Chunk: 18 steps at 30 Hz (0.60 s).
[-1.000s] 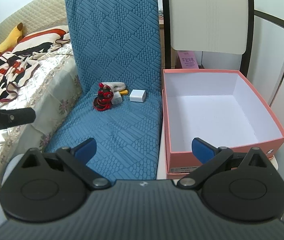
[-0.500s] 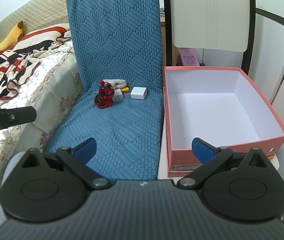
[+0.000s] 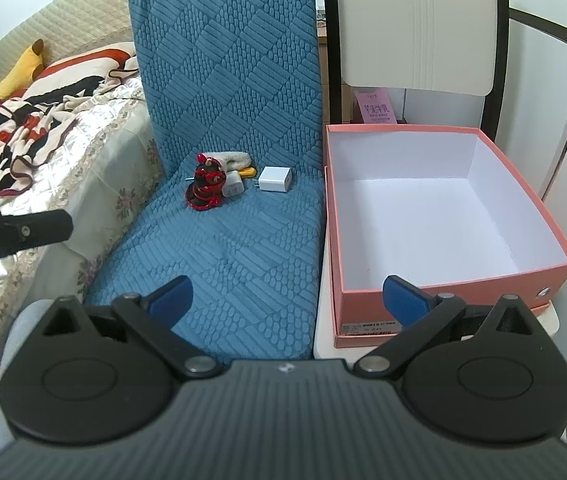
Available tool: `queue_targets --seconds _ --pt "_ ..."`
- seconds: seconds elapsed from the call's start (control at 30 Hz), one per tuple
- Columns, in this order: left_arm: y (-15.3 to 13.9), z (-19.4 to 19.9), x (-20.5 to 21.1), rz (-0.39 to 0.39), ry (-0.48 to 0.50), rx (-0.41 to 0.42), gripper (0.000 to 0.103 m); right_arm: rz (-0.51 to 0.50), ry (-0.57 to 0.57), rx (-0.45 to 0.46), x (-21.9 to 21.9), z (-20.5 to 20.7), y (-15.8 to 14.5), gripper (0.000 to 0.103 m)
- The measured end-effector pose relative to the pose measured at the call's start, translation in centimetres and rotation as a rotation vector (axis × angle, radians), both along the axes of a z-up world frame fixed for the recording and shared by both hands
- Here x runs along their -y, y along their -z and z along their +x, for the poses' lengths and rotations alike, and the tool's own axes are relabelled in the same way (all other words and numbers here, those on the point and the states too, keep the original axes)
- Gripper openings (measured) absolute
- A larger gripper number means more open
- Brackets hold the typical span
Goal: Organize rigid objects
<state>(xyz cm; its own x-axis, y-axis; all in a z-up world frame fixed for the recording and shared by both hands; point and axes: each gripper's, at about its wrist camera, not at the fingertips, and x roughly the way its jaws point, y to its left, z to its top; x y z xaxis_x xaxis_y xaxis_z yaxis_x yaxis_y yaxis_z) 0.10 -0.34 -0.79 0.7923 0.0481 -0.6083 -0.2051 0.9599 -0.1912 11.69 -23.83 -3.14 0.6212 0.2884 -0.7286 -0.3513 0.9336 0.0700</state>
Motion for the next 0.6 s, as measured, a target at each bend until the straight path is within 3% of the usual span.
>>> queue_targets --seconds 0.6 --pt "1.2 1.7 0.2 0.013 0.019 -0.014 0.103 0.009 -0.017 -0.001 -0.1 1.0 1.3 0.103"
